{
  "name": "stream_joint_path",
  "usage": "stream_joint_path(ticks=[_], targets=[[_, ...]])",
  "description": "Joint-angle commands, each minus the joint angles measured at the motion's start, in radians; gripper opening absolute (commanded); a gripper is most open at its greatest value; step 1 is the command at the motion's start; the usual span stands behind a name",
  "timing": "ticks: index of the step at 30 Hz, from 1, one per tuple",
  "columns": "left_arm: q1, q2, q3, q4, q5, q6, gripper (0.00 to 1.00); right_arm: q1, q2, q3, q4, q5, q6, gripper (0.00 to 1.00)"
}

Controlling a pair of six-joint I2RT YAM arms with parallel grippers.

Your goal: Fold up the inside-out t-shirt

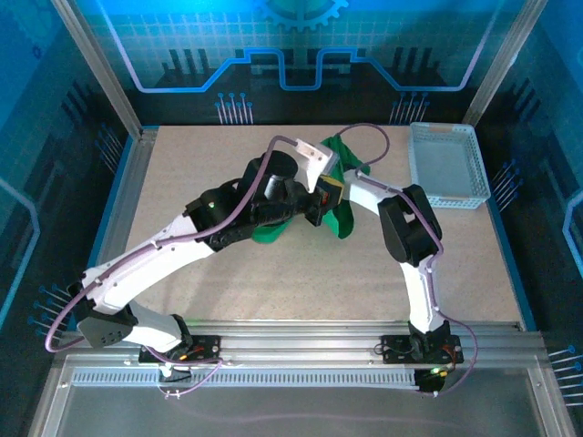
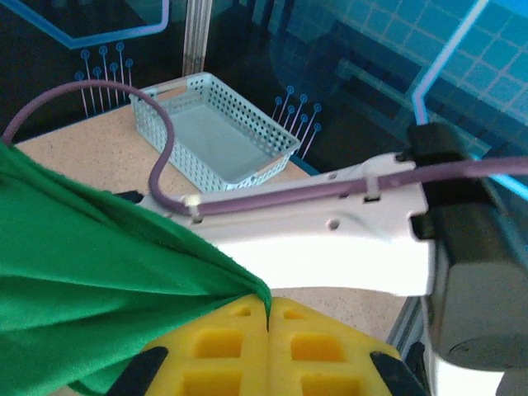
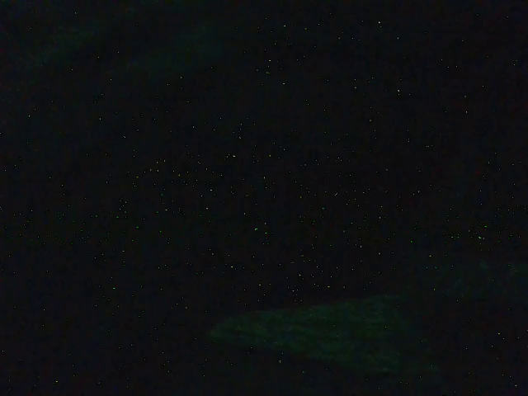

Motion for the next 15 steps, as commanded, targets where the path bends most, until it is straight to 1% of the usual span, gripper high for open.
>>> stream_joint_path(ticks=[1, 4, 9, 12, 15], targets=[[-0.037, -0.021, 0.075, 0.114, 0.046, -0.003, 0.0, 0.026, 0.077, 0.082, -0.251, 0.063, 0.102, 1.0], [-0.036, -0.038, 0.08, 0.129, 0.031, 0.002, 0.0, 0.037, 0.1, 0.12, -0.314, 0.058, 0.137, 1.0], [-0.038, -0.059, 0.117, 0.128, 0.003, 0.028, 0.0, 0.045, 0.14, 0.178, -0.384, 0.003, 0.169, 1.0], [-0.037, -0.058, 0.142, 0.131, 0.019, 0.03, 0.0, 0.066, 0.14, 0.171, -0.378, -0.014, 0.186, 1.0], [-0.039, -0.05, 0.162, 0.134, 0.051, 0.018, 0.0, 0.081, 0.183, 0.189, -0.39, -0.028, 0.207, 1.0]])
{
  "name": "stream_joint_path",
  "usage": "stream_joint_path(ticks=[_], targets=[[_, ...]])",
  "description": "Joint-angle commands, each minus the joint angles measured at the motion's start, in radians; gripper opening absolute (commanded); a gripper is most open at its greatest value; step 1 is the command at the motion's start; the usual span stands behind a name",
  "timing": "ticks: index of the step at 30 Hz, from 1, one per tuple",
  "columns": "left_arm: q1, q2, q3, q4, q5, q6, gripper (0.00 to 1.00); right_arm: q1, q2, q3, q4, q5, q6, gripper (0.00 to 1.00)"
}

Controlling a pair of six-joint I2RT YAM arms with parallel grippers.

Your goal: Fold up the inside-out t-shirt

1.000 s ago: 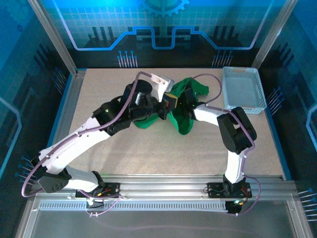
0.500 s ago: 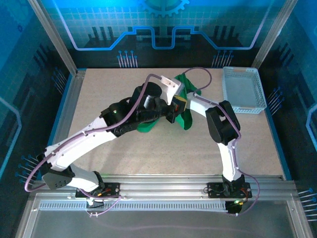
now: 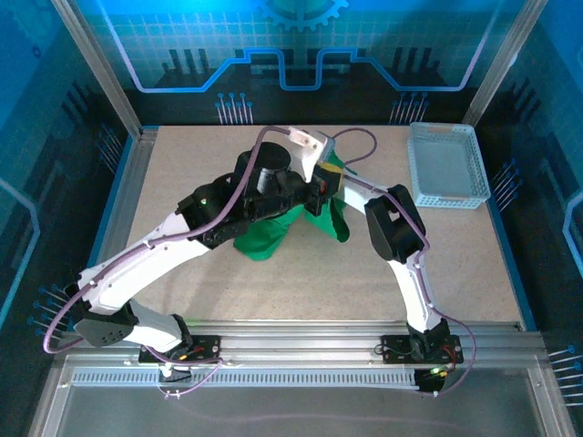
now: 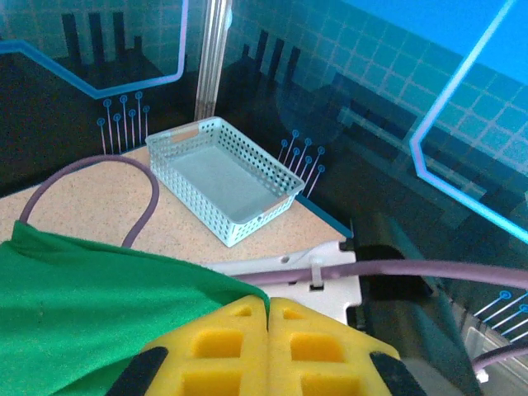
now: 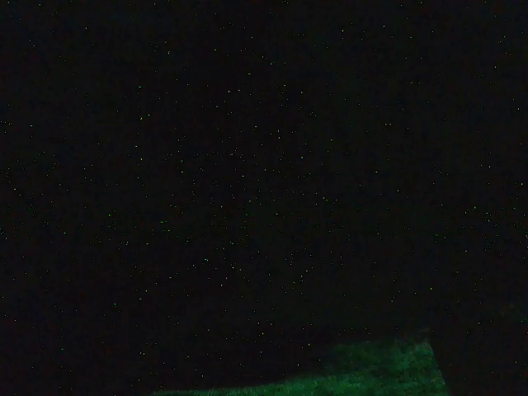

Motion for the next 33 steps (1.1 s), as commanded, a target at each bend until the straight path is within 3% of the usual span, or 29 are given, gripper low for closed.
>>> stream_joint_path(ticks=[1, 10, 17, 19, 25, 28, 33], targets=[[-0.038, -0.048, 0.089, 0.129, 0.104, 0.007, 0.0, 0.023, 0.081, 0.02, -0.064, -0.047, 0.059, 0.99], [-0.03, -0.111, -0.008, 0.115, -0.04, 0.047, 0.0, 0.051, 0.108, 0.021, -0.102, -0.006, 0.085, 0.93], [0.064, -0.186, -0.141, 0.119, -0.104, -0.012, 0.0, 0.064, 0.115, 0.005, -0.095, 0.005, 0.08, 0.8], [0.1, -0.212, -0.185, 0.119, -0.121, -0.036, 0.0, 0.061, 0.103, -0.019, -0.074, 0.005, 0.081, 0.69], [0.252, -0.246, -0.286, 0.067, -0.205, -0.082, 0.0, 0.042, -0.102, -0.296, 0.248, -0.05, 0.017, 0.19], [0.348, -0.235, -0.33, 0.045, -0.208, -0.116, 0.0, 0.044, -0.209, -0.397, 0.358, -0.062, -0.034, 0.02], [0.525, -0.12, -0.345, -0.01, -0.157, -0.2, 0.0, 0.062, -0.37, -0.536, 0.509, -0.127, -0.117, 0.0]])
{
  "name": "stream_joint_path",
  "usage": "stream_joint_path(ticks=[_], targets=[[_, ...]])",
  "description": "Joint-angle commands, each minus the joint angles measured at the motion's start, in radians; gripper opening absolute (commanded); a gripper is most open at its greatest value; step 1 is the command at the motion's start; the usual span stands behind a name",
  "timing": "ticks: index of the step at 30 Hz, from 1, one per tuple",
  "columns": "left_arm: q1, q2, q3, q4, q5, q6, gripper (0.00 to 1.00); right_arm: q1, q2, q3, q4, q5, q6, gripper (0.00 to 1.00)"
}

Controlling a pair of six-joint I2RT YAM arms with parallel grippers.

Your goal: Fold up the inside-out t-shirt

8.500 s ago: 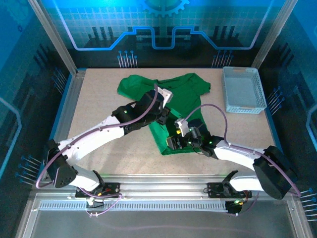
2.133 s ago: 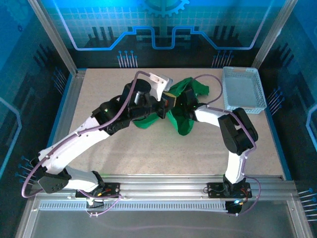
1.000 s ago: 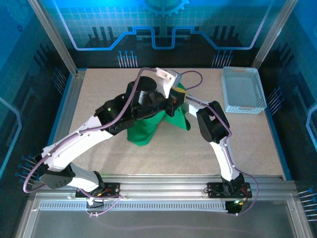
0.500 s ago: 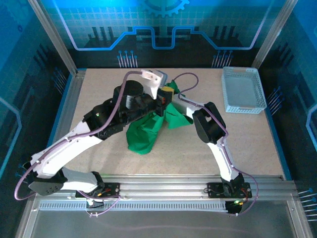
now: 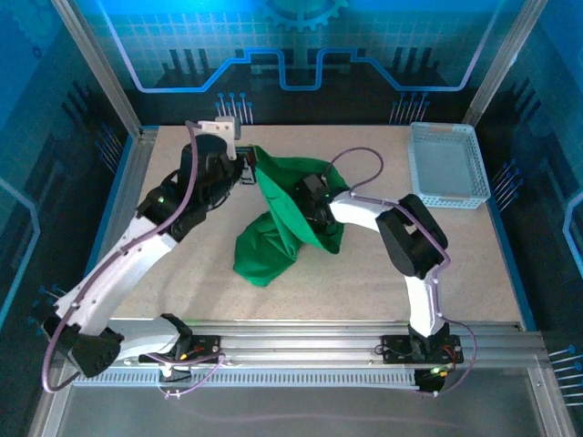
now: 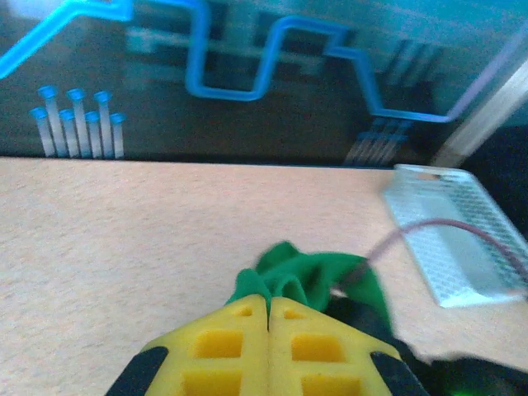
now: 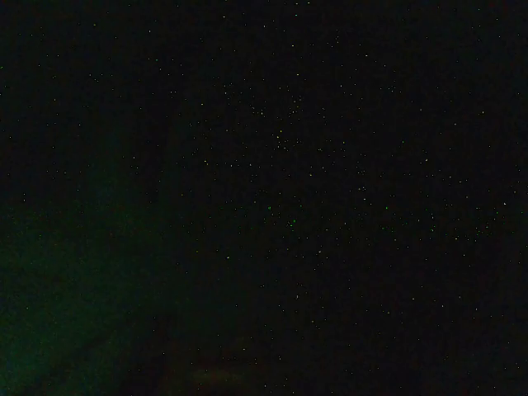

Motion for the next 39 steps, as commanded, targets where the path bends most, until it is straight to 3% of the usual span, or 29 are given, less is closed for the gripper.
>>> stream_joint_path(ticks=[1, 7, 12, 17, 21, 27, 31, 39], targets=[[0.093, 0.096, -0.012, -0.041, 0.025, -0.075, 0.0, 0.022, -0.131, -0.068, 0.162, -0.068, -0.094, 0.0], [0.185, 0.351, 0.042, -0.119, 0.103, -0.101, 0.0, 0.037, -0.328, -0.255, 0.36, -0.179, -0.17, 0.0], [0.202, 0.514, 0.084, -0.149, 0.181, -0.109, 0.01, 0.016, -0.41, -0.311, 0.454, -0.347, -0.211, 0.0], [0.202, 0.604, 0.119, -0.191, 0.231, -0.105, 0.14, 0.004, -0.467, -0.381, 0.588, -0.463, -0.23, 0.0], [0.189, 0.562, 0.06, -0.15, 0.253, -0.091, 0.28, -0.008, -0.487, -0.378, 0.614, -0.515, -0.245, 0.0], [0.091, 0.239, -0.254, 0.215, 0.293, -0.002, 0.59, -0.016, -0.47, -0.381, 0.616, -0.529, -0.262, 0.0], [0.044, 0.185, -0.302, 0.301, 0.342, 0.062, 0.8, -0.016, -0.455, -0.377, 0.609, -0.528, -0.278, 0.0], [0.032, 0.335, -0.158, 0.216, 0.296, 0.069, 0.79, 0.021, -0.445, -0.373, 0.573, -0.524, -0.325, 0.0]])
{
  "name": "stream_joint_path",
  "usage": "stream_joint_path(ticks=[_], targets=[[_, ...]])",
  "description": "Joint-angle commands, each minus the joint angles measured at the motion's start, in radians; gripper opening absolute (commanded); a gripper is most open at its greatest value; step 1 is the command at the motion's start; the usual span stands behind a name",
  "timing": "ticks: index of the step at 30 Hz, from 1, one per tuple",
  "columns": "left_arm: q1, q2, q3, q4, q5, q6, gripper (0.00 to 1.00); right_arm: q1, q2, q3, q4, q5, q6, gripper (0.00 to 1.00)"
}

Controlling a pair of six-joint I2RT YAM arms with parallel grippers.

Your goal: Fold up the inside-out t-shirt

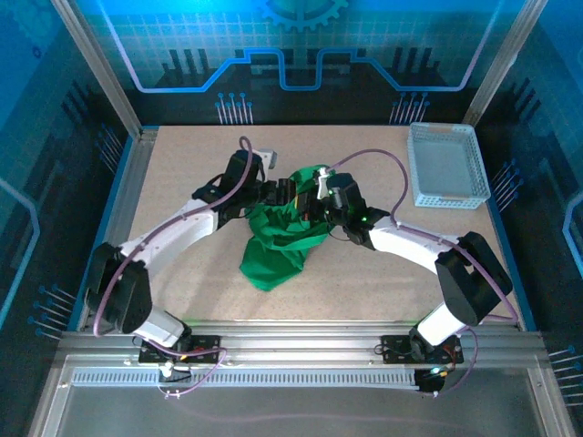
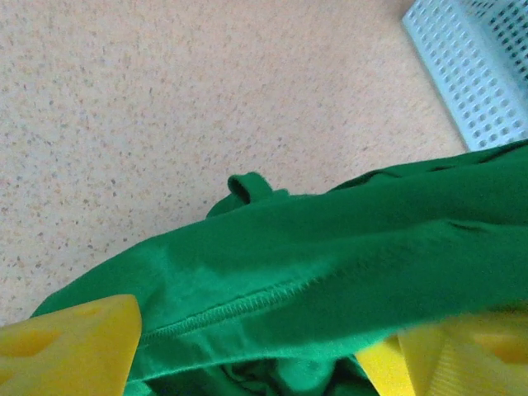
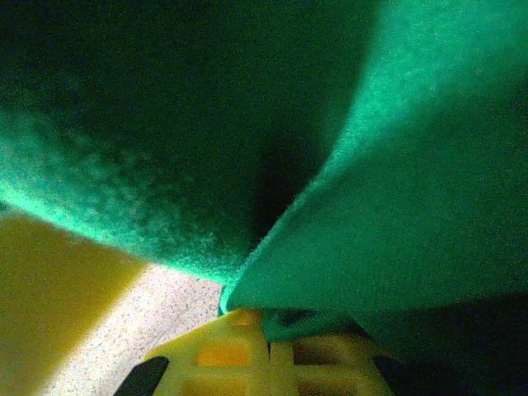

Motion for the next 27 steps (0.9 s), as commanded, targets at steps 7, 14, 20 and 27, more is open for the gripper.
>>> stream_joint_path(ticks=[7, 14, 20, 27], targets=[[0.025, 0.174, 0.248, -0.091, -0.06, -0.047, 0.21, 0.059, -0.018, -0.038, 0.035, -0.014, -0.082, 0.0], [0.166, 0.515, 0.616, -0.44, -0.084, -0.182, 0.0, 0.086, -0.119, -0.121, 0.105, -0.033, -0.145, 0.0], [0.192, 0.759, 0.842, -0.684, -0.105, -0.137, 0.0, 0.089, -0.237, -0.131, 0.076, -0.029, -0.198, 0.0], [0.189, 0.59, 0.626, -0.599, -0.116, -0.127, 0.32, 0.041, -0.294, -0.123, 0.055, -0.023, -0.148, 0.0]])
